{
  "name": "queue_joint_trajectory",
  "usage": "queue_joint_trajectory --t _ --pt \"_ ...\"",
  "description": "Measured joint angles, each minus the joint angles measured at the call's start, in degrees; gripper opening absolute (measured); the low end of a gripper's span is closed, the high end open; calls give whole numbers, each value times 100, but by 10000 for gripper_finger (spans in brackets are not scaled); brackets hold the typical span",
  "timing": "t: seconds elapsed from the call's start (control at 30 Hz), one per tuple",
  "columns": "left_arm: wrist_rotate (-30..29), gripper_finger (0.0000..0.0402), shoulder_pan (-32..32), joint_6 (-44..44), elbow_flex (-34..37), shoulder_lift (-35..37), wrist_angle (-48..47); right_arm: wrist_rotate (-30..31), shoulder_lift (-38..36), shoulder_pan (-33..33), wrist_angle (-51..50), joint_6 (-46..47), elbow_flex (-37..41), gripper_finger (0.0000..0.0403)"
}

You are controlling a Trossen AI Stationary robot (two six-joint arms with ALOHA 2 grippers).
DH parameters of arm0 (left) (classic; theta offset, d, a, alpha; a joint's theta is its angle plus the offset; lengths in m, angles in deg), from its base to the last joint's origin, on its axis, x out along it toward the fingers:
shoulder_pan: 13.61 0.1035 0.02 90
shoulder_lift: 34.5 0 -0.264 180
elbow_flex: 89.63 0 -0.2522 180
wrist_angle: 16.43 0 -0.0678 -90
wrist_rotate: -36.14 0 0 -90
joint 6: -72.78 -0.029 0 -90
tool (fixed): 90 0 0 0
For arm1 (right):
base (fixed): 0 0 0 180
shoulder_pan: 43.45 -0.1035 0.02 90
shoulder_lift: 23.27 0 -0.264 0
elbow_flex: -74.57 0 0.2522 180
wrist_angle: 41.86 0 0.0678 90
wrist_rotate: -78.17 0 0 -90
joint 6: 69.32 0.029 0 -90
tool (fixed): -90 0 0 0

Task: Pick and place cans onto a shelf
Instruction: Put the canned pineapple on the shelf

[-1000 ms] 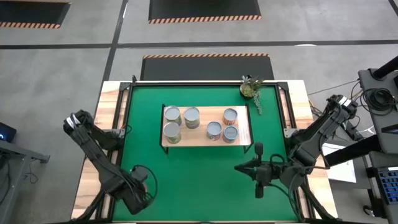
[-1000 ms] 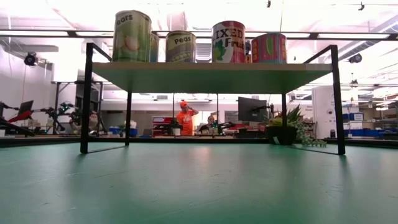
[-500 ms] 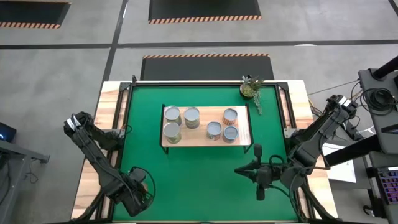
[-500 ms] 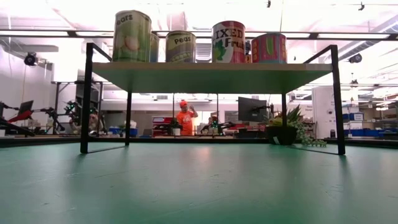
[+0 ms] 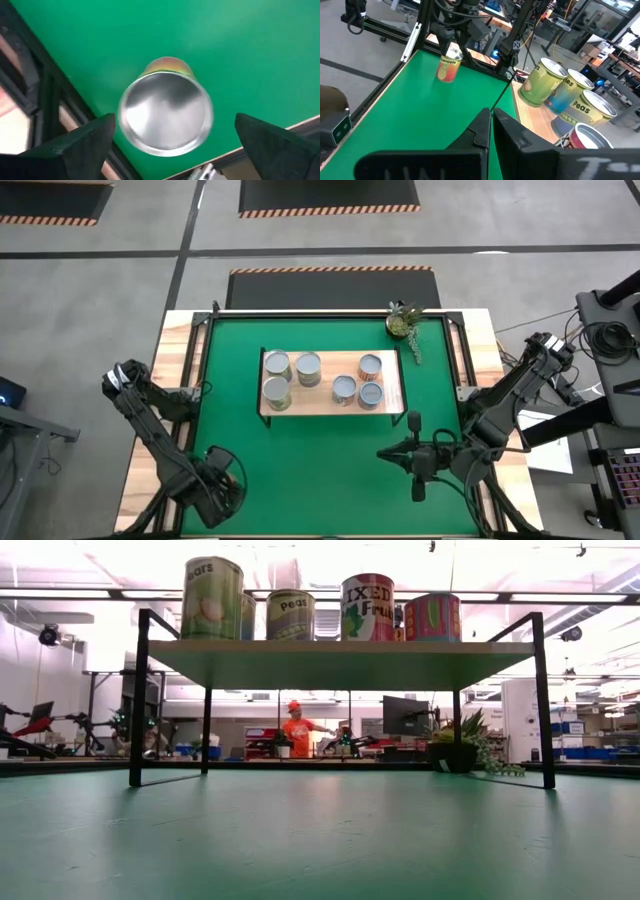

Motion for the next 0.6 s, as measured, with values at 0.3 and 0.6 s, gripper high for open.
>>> queue_joint_trajectory --t 0.3,0.6 --pt "-41 384 -68 41 46 0 -128 0 0 0 -3 7 2 9" --pt "-137 384 -91 41 78 0 -123 0 2 0 -5 3 2 9"
